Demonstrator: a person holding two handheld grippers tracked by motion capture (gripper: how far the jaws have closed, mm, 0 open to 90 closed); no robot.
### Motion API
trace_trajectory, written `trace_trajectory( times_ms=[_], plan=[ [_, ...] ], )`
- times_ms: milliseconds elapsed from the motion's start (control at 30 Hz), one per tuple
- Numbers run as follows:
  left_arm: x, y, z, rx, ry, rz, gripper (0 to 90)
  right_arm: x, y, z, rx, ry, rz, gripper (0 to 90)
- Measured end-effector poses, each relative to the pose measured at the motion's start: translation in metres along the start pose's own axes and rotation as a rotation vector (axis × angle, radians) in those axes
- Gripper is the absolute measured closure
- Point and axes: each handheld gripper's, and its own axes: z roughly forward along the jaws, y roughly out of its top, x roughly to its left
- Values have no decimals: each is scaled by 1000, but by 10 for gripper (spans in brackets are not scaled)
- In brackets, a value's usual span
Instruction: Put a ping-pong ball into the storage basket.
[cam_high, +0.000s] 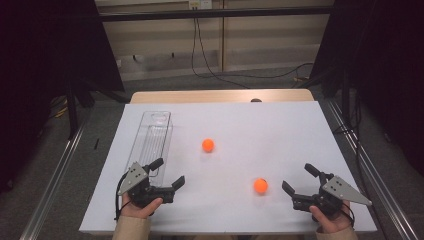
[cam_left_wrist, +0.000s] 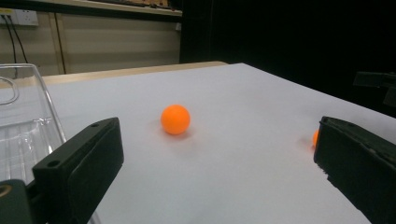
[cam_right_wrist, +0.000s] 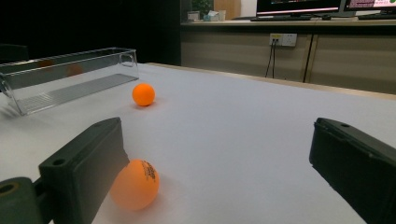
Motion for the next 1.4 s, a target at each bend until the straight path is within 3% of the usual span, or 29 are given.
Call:
trace_trajectory(
  times_ms=[1400],
  plan=[
    [-24,2,39,73,-94,34,16,-1,1,2,-8,5,-7,35]
  ],
)
